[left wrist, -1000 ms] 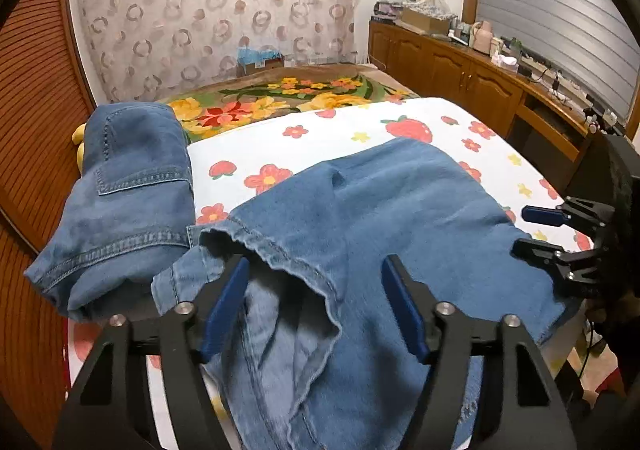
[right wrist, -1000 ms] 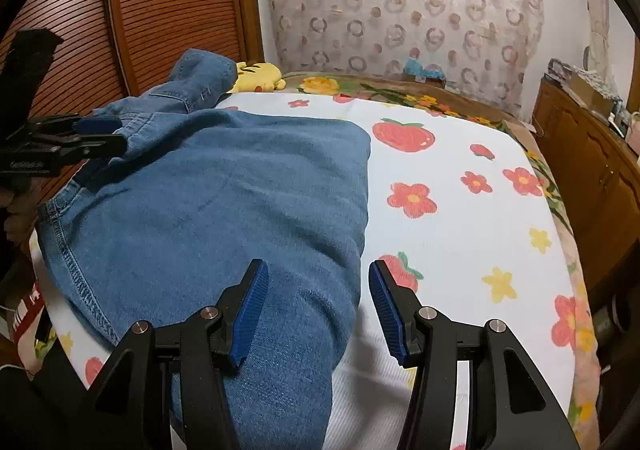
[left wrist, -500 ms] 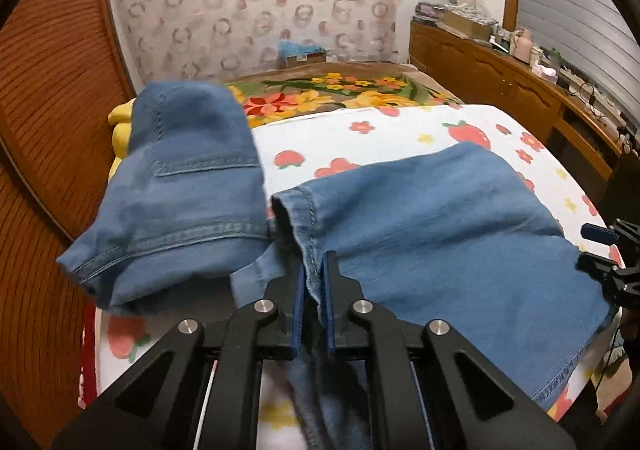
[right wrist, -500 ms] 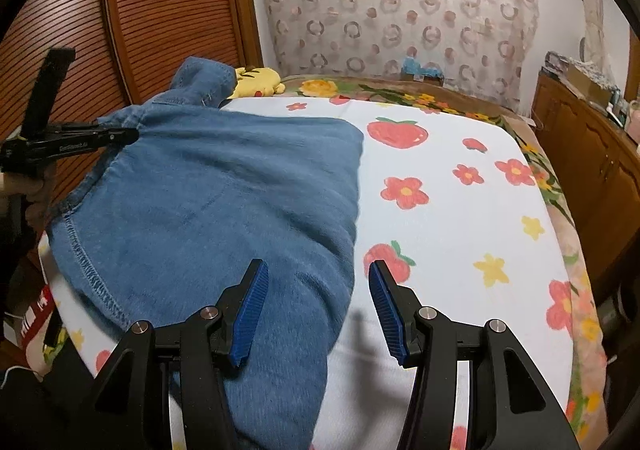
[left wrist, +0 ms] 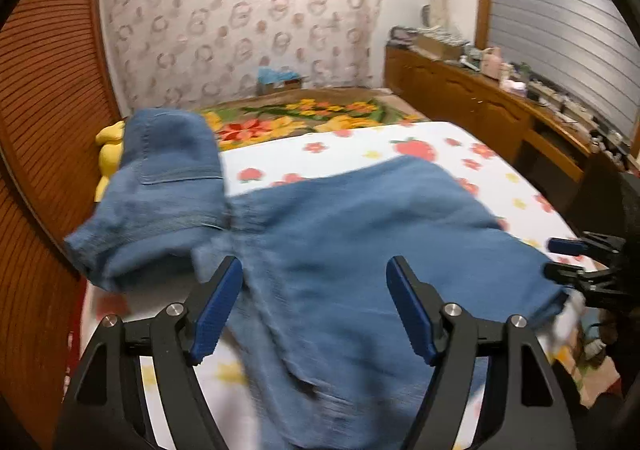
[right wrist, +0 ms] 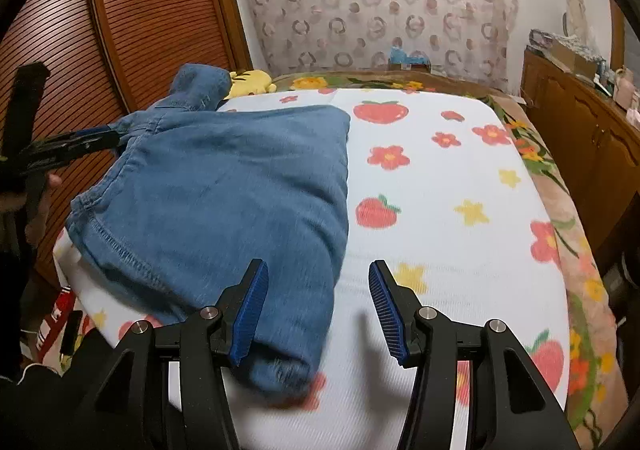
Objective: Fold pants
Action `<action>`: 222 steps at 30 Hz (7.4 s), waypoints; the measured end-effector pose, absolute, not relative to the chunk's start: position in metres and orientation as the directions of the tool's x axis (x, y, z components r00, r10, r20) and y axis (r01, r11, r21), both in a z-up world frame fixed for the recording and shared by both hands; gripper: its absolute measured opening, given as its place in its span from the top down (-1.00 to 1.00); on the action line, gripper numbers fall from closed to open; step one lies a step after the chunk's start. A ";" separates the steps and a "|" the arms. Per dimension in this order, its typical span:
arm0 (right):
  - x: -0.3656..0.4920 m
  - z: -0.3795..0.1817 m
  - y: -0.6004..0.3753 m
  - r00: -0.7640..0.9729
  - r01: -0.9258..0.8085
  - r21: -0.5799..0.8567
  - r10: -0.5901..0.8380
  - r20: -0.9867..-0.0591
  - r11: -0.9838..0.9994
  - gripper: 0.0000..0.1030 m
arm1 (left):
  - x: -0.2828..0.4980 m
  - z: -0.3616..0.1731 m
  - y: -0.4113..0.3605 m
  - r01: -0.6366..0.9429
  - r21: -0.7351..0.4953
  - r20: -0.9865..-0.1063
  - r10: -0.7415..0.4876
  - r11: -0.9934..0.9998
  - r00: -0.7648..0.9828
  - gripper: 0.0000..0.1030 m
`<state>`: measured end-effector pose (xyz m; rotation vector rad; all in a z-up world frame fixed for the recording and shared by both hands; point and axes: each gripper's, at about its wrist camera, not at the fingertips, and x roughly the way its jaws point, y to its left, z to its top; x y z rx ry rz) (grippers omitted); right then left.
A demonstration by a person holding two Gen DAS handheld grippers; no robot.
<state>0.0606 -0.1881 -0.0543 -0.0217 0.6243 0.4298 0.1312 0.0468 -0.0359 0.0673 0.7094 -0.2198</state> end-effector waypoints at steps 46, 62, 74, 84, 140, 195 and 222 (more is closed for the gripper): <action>0.051 0.021 -0.142 0.738 -0.529 0.159 0.544 -0.399 0.834 0.76 | 0.078 -0.055 0.051 0.168 -0.053 -0.638 -0.163 0.984 0.753 -0.47; 0.034 0.014 0.016 0.460 -0.811 0.140 0.767 -0.448 0.568 0.77 | 0.062 -0.023 0.166 -0.073 -0.051 -0.566 0.031 0.996 0.824 -0.47; 0.022 -0.011 0.044 0.438 -0.808 0.096 0.702 -0.561 0.581 0.64 | 0.078 -0.021 0.155 -0.011 -0.073 -0.572 -0.032 0.997 0.819 -0.47; -0.004 0.018 0.006 0.547 -0.766 0.024 0.672 -0.499 0.642 0.20 | 0.082 -0.021 0.135 0.034 -0.057 -0.584 -0.061 0.998 0.810 -0.47; 0.149 -0.038 0.015 0.551 -0.631 0.178 0.598 -0.582 0.755 -0.26 | 0.117 -0.068 0.132 0.127 -0.090 -0.712 -0.153 0.988 0.685 0.01; 0.259 0.150 0.217 0.373 -0.910 0.023 0.842 -0.391 0.414 0.61 | 0.178 0.090 0.275 0.026 -0.133 -0.510 -0.091 0.991 0.855 0.86; 0.271 0.047 0.152 0.624 -0.683 0.079 0.636 -0.453 0.726 -0.15 | 0.252 0.013 0.219 0.018 -0.019 -0.605 -0.026 1.000 0.796 -0.53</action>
